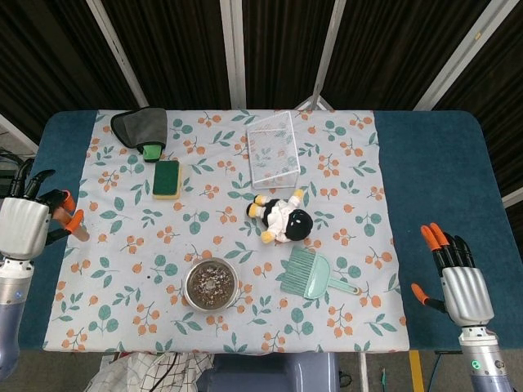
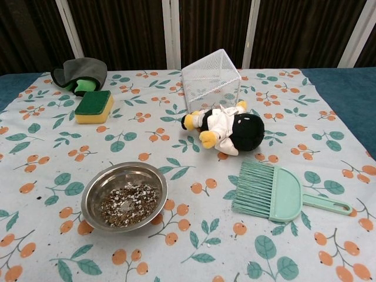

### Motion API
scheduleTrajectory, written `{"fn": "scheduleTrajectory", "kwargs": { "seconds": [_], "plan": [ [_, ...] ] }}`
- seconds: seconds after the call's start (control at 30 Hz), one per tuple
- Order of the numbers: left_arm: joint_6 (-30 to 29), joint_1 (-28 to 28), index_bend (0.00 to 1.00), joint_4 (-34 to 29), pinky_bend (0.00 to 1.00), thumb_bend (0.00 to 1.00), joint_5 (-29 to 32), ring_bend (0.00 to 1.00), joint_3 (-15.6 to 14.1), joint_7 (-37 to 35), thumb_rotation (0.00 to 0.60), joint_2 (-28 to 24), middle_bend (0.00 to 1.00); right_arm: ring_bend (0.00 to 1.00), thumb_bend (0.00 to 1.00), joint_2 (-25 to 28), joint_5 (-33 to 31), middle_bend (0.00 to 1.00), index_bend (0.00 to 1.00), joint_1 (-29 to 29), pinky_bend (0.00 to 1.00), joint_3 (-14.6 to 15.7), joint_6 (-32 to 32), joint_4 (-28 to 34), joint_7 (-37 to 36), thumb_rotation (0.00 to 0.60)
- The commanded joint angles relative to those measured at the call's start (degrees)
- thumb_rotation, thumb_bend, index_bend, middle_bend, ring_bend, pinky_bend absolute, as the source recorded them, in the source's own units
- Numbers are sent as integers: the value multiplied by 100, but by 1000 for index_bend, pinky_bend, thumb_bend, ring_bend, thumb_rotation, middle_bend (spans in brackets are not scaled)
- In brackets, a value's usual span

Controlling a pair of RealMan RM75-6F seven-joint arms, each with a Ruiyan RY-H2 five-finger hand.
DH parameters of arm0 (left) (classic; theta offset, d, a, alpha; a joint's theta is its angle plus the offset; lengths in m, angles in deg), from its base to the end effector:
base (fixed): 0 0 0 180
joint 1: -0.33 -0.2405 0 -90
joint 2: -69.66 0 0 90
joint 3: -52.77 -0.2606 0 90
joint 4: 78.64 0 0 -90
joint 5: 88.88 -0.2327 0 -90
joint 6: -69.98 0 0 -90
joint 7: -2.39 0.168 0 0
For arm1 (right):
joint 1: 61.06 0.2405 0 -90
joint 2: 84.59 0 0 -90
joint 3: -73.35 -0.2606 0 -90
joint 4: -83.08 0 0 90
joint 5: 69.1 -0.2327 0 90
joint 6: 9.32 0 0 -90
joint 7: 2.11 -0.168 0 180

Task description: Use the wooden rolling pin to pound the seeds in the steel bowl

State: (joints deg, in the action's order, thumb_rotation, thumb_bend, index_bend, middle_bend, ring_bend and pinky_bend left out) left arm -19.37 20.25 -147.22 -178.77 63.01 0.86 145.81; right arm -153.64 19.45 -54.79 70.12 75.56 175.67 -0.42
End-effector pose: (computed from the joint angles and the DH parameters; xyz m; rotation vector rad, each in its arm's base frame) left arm -0.2884 0.3216 0.1439 -1.4363 -0.4419 -1.1171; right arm -0.3002 -0.2150 0.1091 1.4203 -0.9151 0.9978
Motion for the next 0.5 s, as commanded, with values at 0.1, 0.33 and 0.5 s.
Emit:
{"fn": "scheduleTrajectory", "kwargs": {
  "seconds": [0.1,0.33,0.5],
  "plan": [
    [112,-88,622,782,51,886,-73,217,-297,-187,600,267,743,0,268,-2,8,0,0,-6,0,8,7,8,10,600],
    [170,-58,622,1244,51,886,-363,217,-606,-120,600,544,738,0,268,-4,12,0,0,-13,0,4,25,9,0,600],
    [122,-3,622,1233,51,885,-456,217,-648,-108,600,724,729,0,269,-5,29,0,0,-17,0,10,38,2,-2,600]
  ]
}}
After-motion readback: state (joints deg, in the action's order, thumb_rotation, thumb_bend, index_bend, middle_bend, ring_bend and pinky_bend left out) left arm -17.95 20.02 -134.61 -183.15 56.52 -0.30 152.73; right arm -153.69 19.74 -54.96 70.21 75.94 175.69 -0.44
